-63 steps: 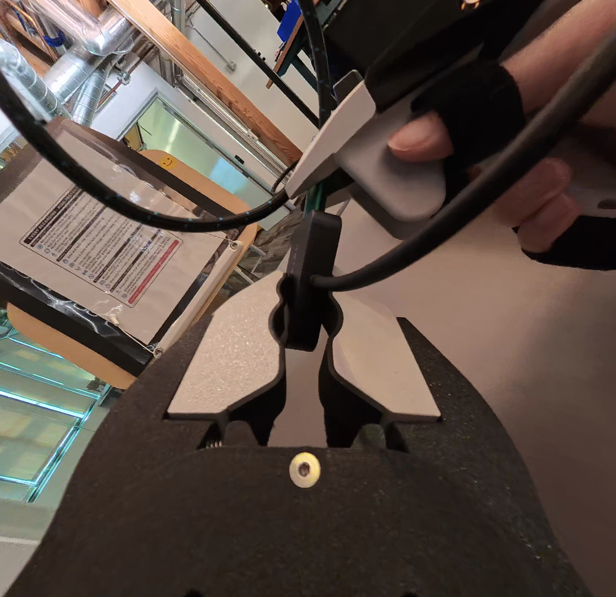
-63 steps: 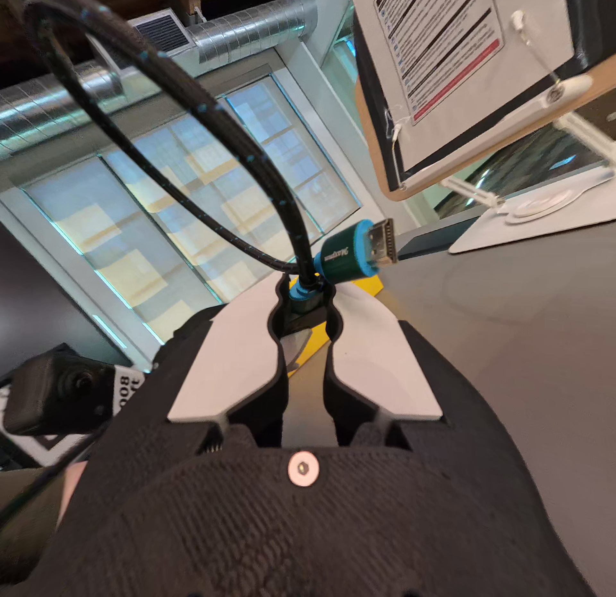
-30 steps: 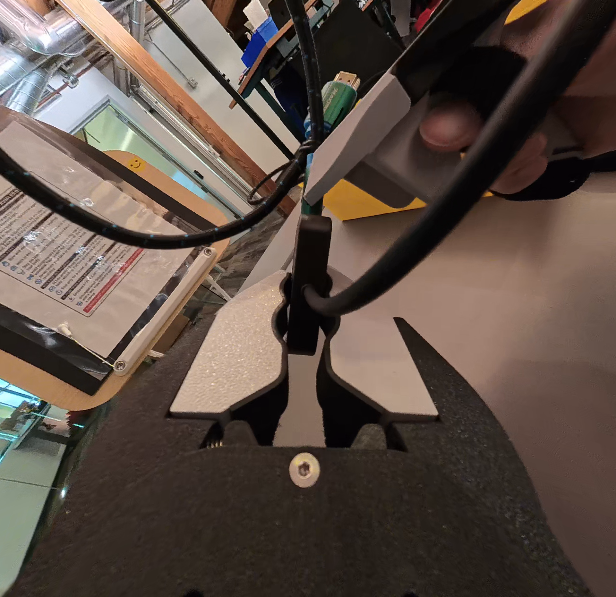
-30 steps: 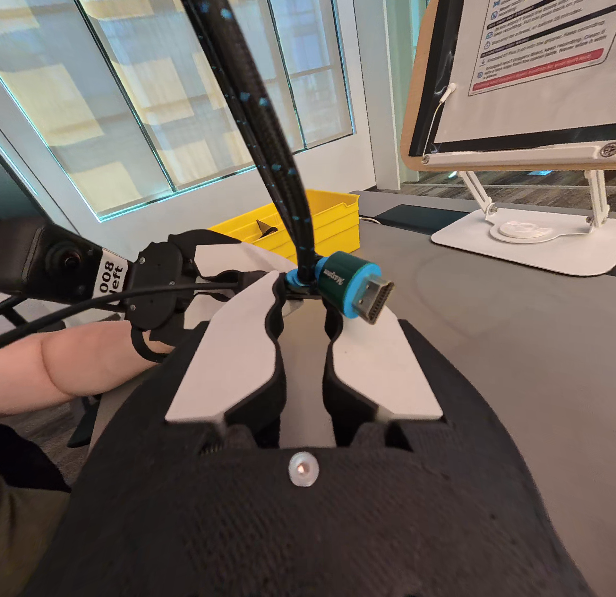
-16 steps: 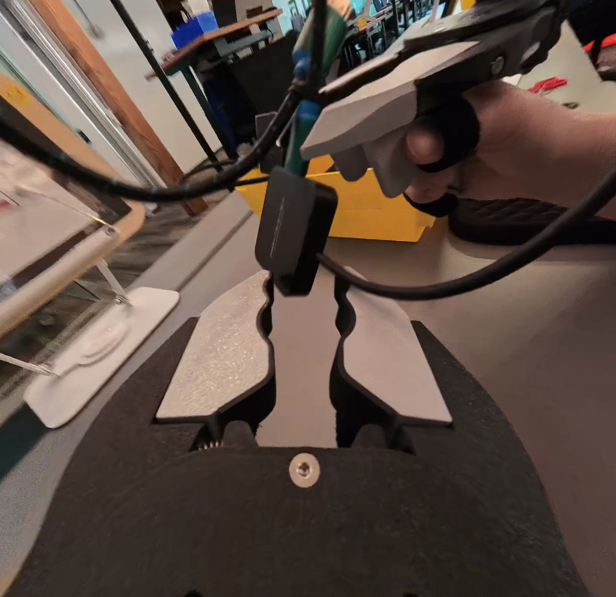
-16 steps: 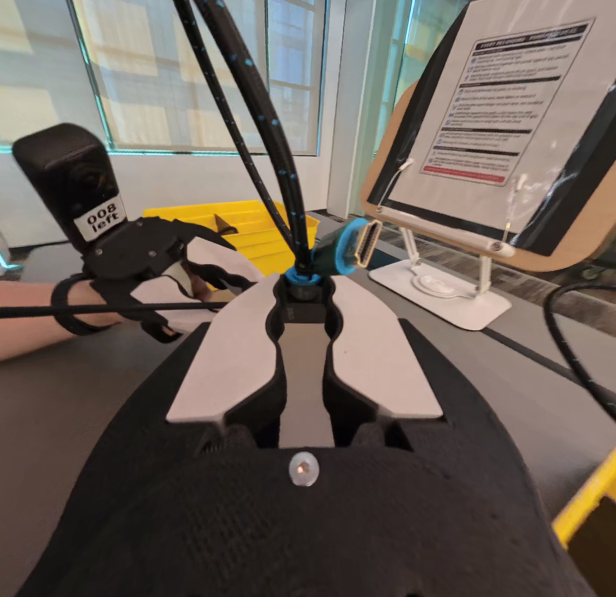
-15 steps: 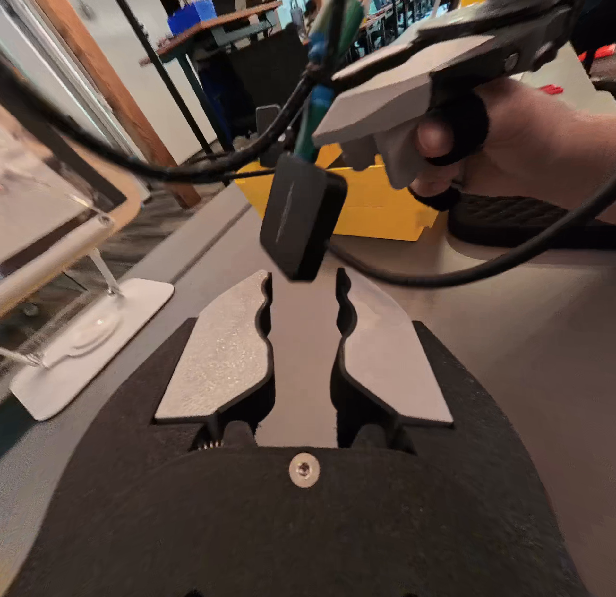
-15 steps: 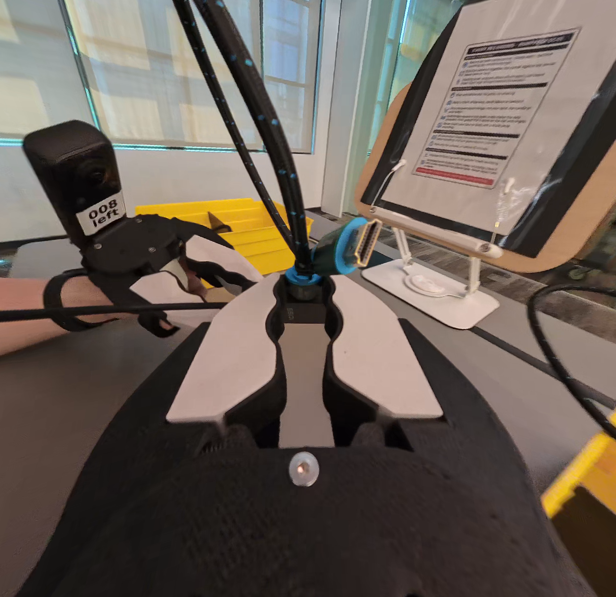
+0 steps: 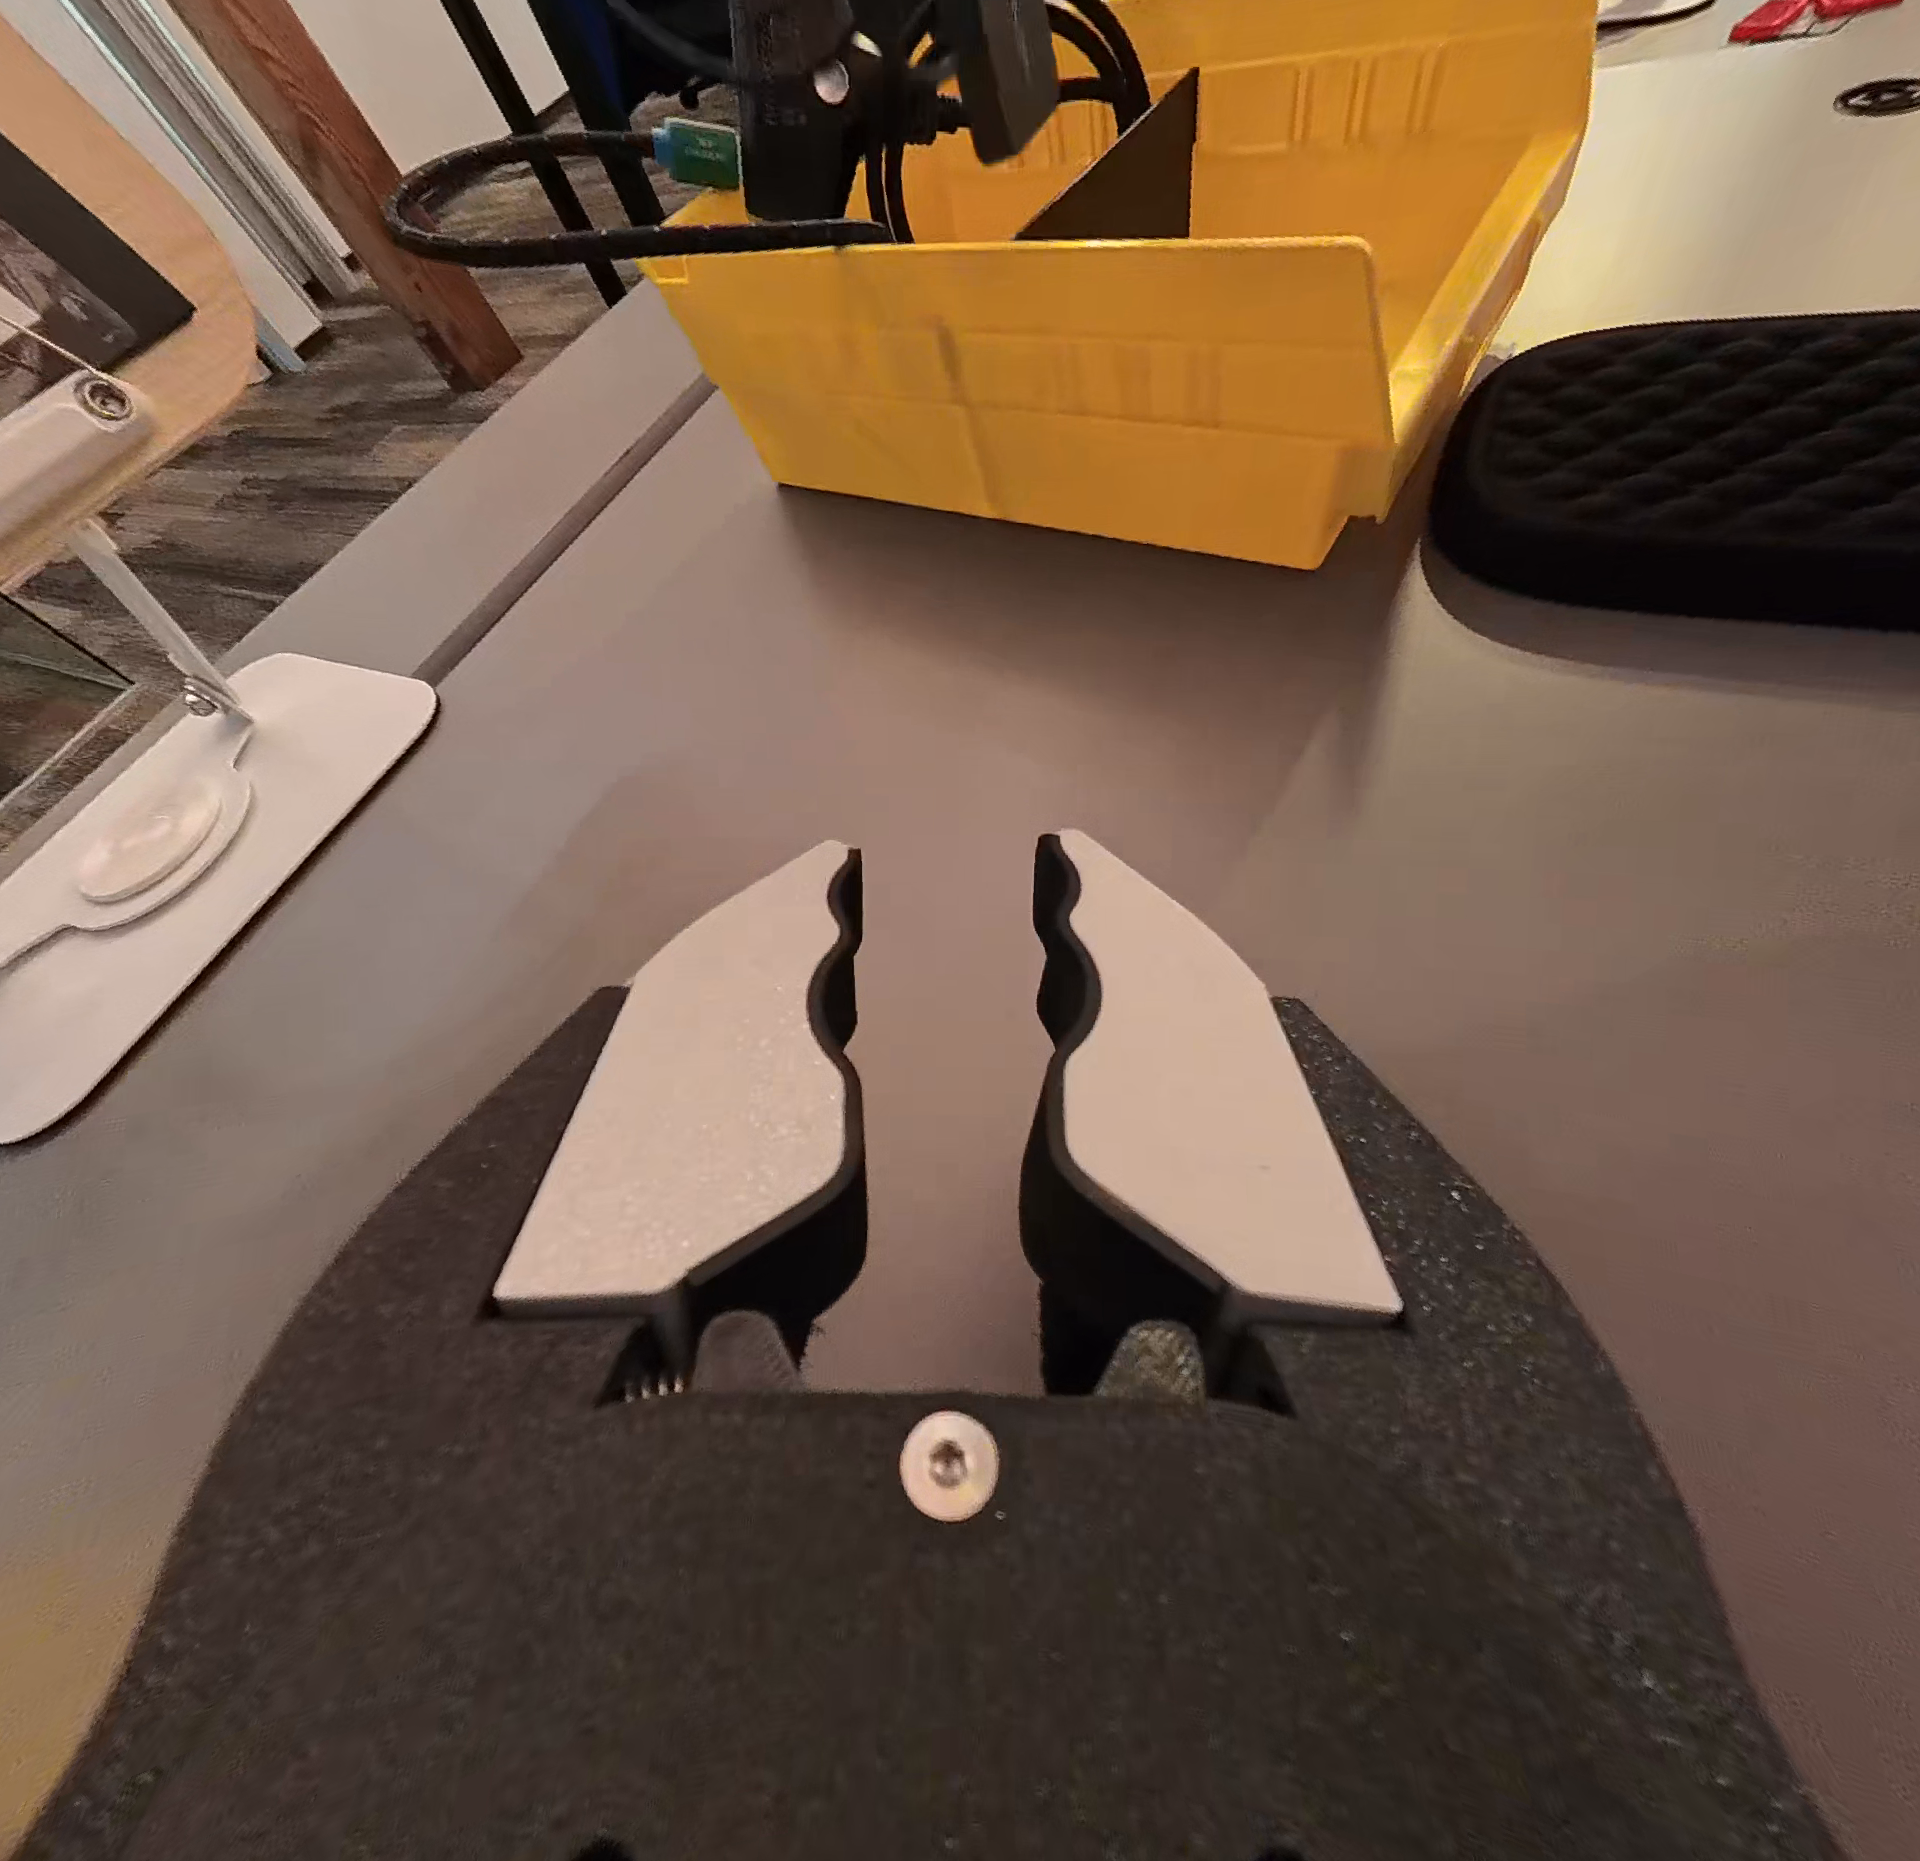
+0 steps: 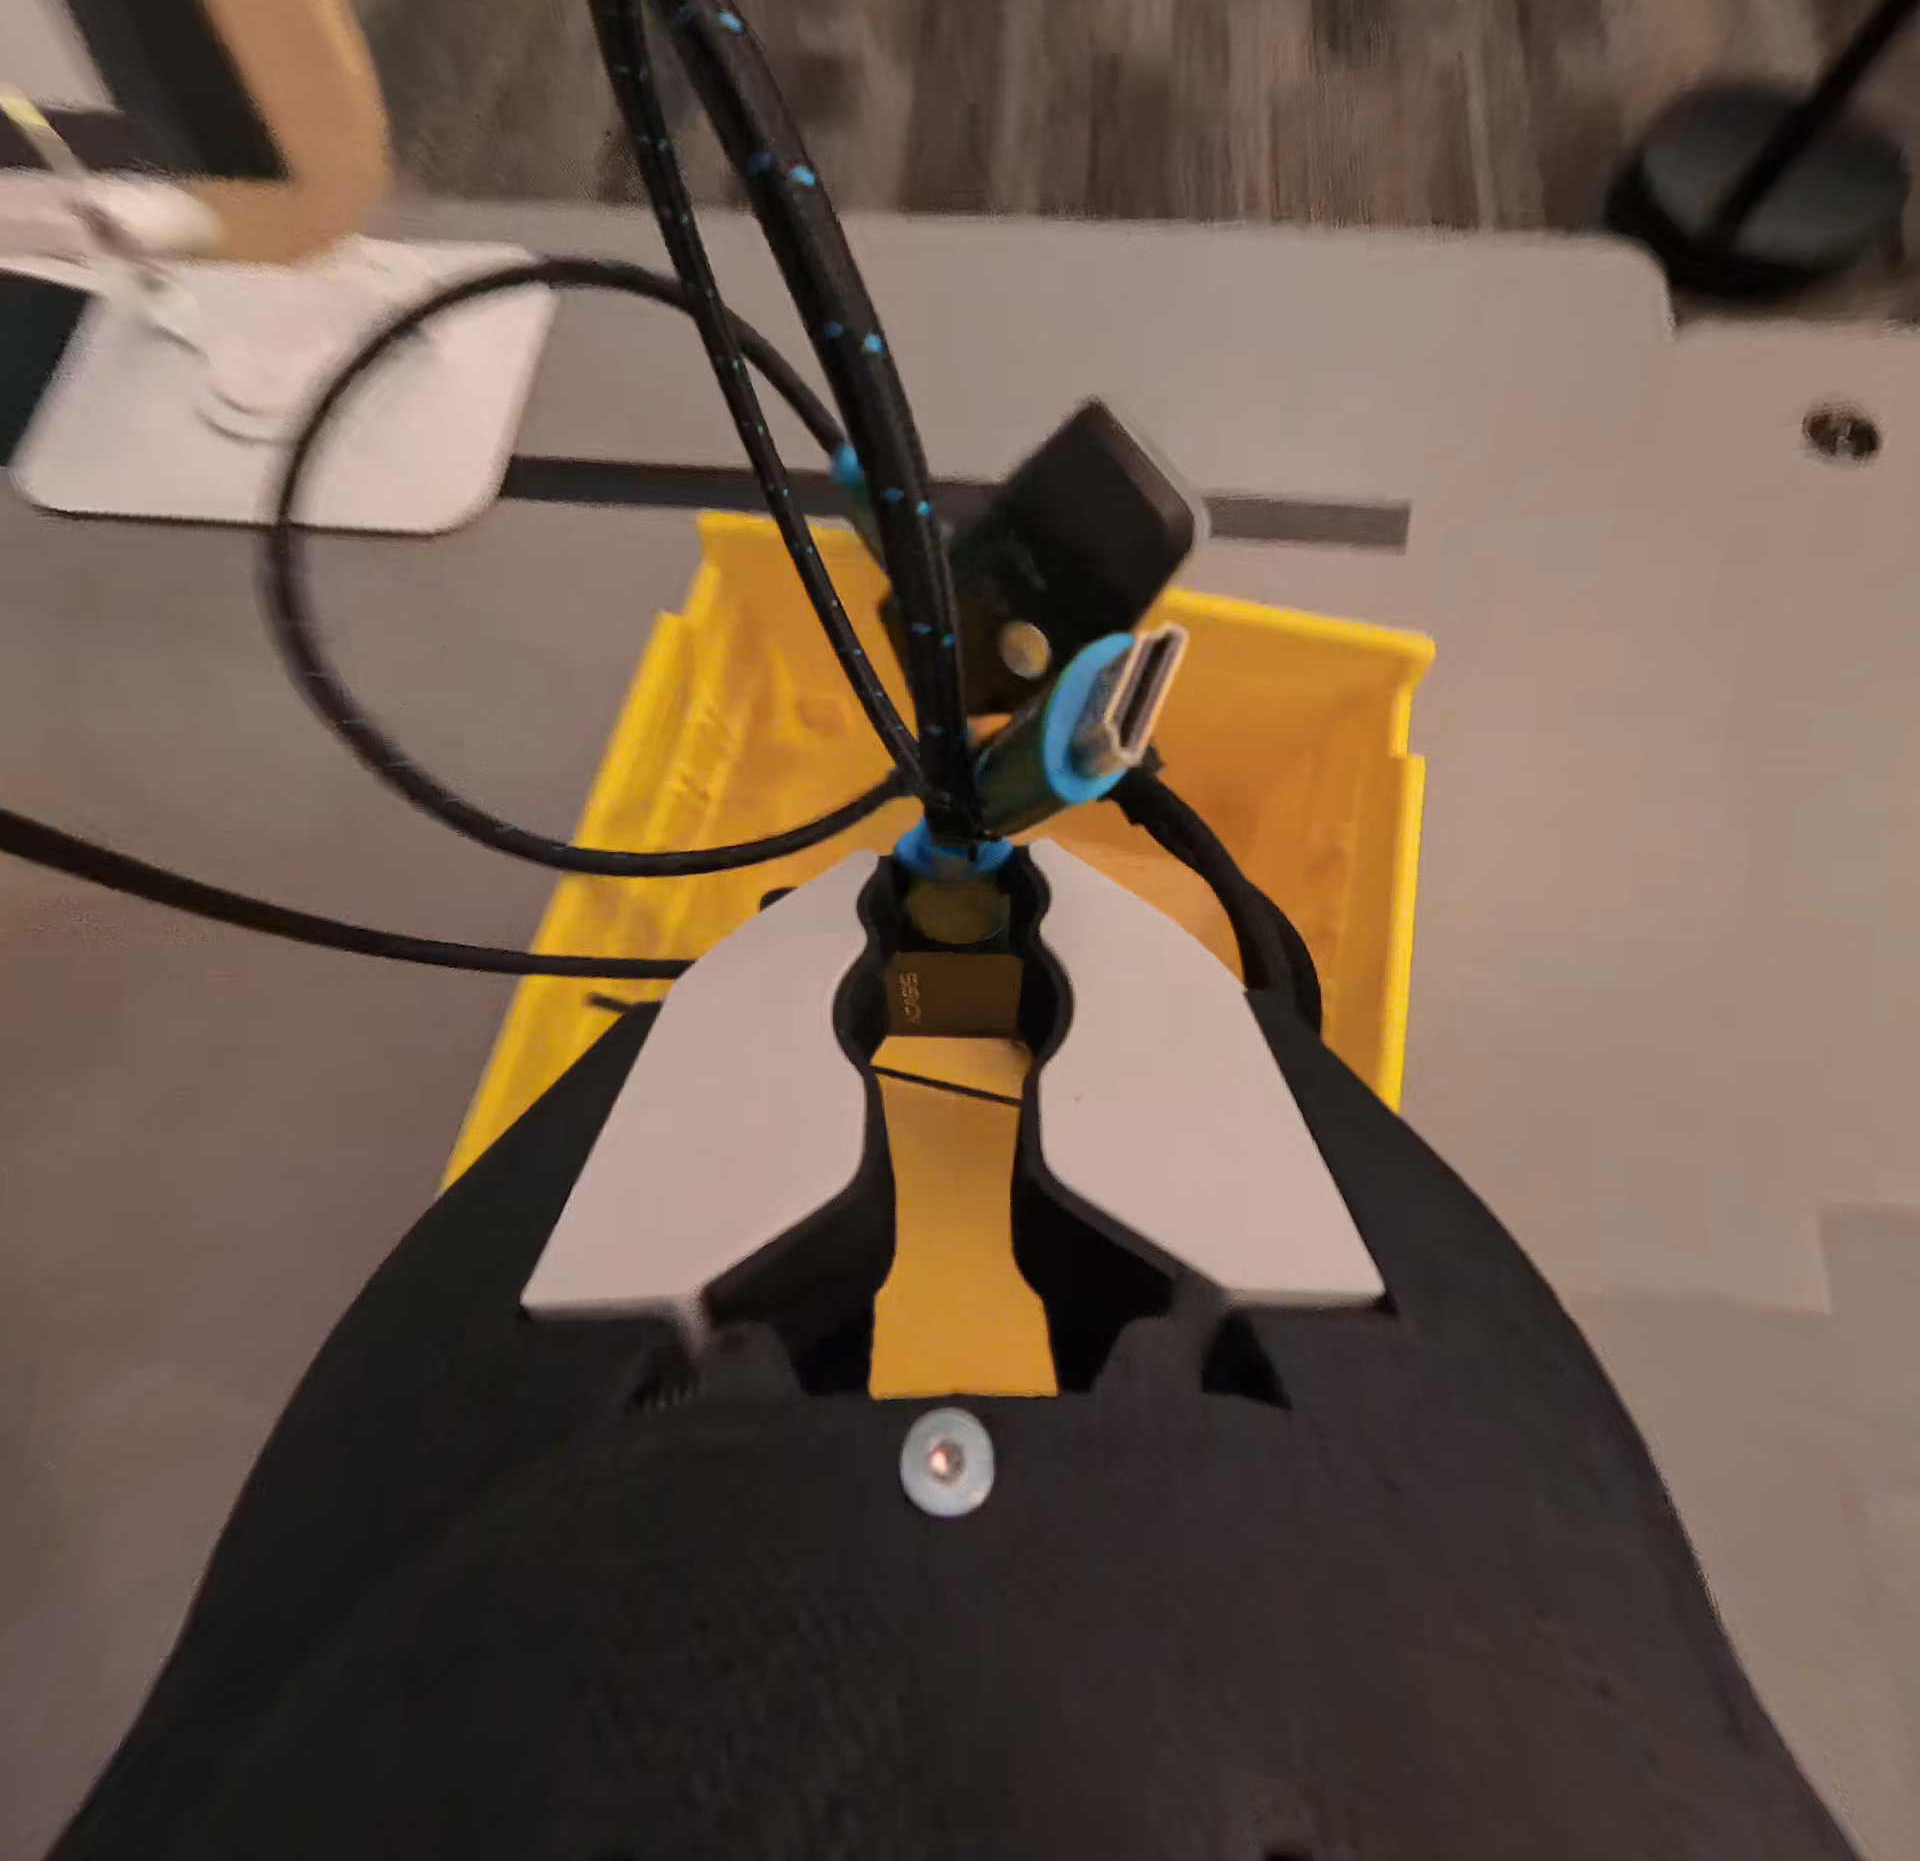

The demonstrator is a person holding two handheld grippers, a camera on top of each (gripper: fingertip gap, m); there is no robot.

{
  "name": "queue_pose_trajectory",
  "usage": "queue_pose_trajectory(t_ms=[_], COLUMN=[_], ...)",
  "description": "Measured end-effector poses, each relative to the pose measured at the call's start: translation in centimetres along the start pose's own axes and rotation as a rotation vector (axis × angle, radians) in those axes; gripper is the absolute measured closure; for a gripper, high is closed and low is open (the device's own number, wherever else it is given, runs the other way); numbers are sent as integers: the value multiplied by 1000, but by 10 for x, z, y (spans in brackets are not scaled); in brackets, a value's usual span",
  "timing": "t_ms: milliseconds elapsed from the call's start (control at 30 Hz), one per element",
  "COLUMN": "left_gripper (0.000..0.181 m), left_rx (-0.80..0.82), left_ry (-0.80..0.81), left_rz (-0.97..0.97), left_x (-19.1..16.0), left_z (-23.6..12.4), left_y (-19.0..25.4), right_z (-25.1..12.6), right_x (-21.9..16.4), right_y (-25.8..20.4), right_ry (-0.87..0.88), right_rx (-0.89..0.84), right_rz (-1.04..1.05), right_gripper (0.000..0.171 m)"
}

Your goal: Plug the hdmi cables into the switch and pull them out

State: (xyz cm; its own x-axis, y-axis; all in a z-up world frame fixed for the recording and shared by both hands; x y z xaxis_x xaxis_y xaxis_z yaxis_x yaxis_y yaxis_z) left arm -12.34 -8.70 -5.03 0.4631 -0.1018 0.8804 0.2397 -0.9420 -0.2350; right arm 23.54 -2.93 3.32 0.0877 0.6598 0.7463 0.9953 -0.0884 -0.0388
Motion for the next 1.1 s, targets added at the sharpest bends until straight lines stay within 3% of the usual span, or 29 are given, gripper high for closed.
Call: queue_pose_trajectory(t_ms=[233, 367, 467, 567, 667, 767, 900, 1000, 1100], left_gripper=[152, 152, 152, 152, 151, 148, 144, 133, 117], left_rx=[6, 7, 12, 14, 13, -1, 27, 80, 251], left_ry=[-11, -29, -19, -8, -1, -3, -12, -40, -20], left_rz=[-16, -26, -41, -65, -120, -195, -278, -366, -485], left_x=[-1, 0, 4, 10, 15, 17, 24, 28, 21], left_z=[-2, -4, -8, -15, -21, -28, -51, -88, -141], left_y=[-3, -5, -8, -12, -18, -25, -45, -65, -96], right_z=[52, 53, 28, -21, -60, -60, -31, -19, -7], right_x=[-24, -25, -5, 21, 23, -11, -50, -63, -87], right_y=[18, 18, 20, 28, 38, 59, 85, 79, 88], right_ry=[-208, -186, -36, 205, 325, 192, 40, -15, -196], right_rx=[-52, -1, 72, 118, 168, 92, 6, 148, 65], right_rz=[50, 14, 22, 55, 74, 115, 54, 63, 83], right_gripper=[149, 148, 145, 121, 120, 122, 124, 120, 124])
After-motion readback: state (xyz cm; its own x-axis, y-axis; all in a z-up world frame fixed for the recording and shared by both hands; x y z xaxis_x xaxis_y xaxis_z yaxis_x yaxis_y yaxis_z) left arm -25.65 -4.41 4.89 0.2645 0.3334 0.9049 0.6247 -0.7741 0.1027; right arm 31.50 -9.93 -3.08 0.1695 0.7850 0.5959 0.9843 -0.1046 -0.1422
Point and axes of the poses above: each gripper's, where its closed fingertips meet, z out along the fingers, x out of its top, y = z × x across the jaws, the point moved 5 cm from there along -z, back along the fingers, and after that the axes turned 1 degree about -x, right-handed, at the moved point
